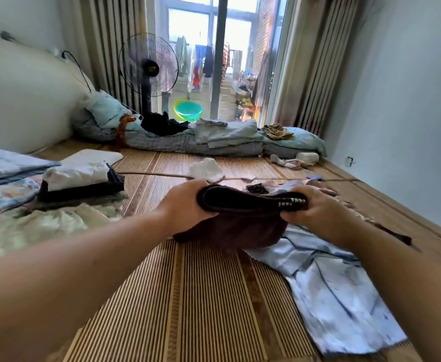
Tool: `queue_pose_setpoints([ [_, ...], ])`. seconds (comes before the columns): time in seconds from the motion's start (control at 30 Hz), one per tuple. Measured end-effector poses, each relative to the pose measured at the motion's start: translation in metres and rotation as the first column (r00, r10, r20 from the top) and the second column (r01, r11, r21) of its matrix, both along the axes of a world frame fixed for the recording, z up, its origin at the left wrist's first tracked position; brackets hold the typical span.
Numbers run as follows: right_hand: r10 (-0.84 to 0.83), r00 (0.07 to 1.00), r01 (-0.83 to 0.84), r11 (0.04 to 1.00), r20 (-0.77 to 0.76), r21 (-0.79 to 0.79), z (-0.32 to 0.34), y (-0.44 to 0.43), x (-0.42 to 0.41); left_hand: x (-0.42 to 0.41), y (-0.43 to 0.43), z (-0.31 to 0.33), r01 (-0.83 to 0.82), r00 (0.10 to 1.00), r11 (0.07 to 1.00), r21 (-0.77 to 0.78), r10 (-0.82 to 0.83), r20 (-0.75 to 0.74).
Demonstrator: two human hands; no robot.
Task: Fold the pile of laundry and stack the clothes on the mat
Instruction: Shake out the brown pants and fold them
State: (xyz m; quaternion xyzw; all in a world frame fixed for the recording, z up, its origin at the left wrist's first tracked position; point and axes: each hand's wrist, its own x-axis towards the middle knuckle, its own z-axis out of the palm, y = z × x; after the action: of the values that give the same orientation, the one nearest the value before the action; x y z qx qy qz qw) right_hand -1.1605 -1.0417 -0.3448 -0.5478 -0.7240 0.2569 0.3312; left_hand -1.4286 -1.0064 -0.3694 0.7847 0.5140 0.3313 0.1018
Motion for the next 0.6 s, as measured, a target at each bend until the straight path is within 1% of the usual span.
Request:
queue_pose_setpoints([
  [0.1, 0.055, 0.997, -0.039, 0.967, 0.055, -0.251, -0.045, -0.034, 0.017, 0.007, -0.041, -0.055, 0.083, 0.995, 0.972, -0.221, -0.094, -0.04],
  [0.13, 0.072, 0.996, -0.049, 0.947, 0.06, -0.319, -0.059, -0.044, 0.022, 0.009, -0.053, -0.071, 0.094, 0.989, 0.959, -0.269, -0.12, -0.082],
  [0.17, 0.081, 0.995, -0.053, 0.923, 0.057, -0.382, -0.073, -0.054, 0.025, 0.011, -0.065, -0.087, 0.089, 0.975, 0.95, -0.301, -0.144, -0.167],
  [0.23, 0.085, 0.995, -0.053, 0.881, 0.048, -0.471, -0.094, -0.07, 0.028, 0.015, -0.085, -0.111, 0.07, 0.917, 0.935, -0.349, -0.198, -0.347],
  [0.3, 0.072, 0.997, -0.046, 0.868, 0.034, -0.494, -0.11, -0.078, 0.032, 0.017, -0.099, -0.124, 0.08, 0.873, 0.906, -0.416, -0.265, -0.409],
  [0.37, 0.066, 0.998, -0.044, 0.864, 0.026, -0.502, -0.123, -0.082, 0.033, 0.017, -0.107, -0.127, 0.09, 0.861, 0.87, -0.485, -0.312, -0.401],
  [0.4, 0.074, 0.997, -0.053, 0.852, 0.019, -0.521, -0.125, -0.083, 0.033, 0.017, -0.11, -0.126, 0.098, 0.864, 0.842, -0.531, -0.337, -0.374],
  [0.43, 0.085, 0.996, -0.072, 0.83, -0.003, -0.553, -0.125, -0.084, 0.032, 0.017, -0.11, -0.125, 0.107, 0.875, 0.801, -0.589, -0.357, -0.327],
  [0.5, 0.106, 0.992, -0.128, 0.761, -0.073, -0.636, -0.122, -0.084, 0.028, 0.015, -0.108, -0.121, 0.127, 0.907, 0.685, -0.718, -0.373, -0.195],
  [0.57, 0.115, 0.992, -0.113, 0.72, -0.043, -0.684, -0.117, -0.081, 0.025, 0.011, -0.102, -0.116, 0.132, 0.936, 0.583, -0.802, -0.34, -0.093],
  [0.6, 0.107, 0.994, -0.086, 0.728, -0.011, -0.68, -0.114, -0.077, 0.024, 0.008, -0.098, -0.113, 0.123, 0.947, 0.551, -0.825, -0.314, -0.068],
])
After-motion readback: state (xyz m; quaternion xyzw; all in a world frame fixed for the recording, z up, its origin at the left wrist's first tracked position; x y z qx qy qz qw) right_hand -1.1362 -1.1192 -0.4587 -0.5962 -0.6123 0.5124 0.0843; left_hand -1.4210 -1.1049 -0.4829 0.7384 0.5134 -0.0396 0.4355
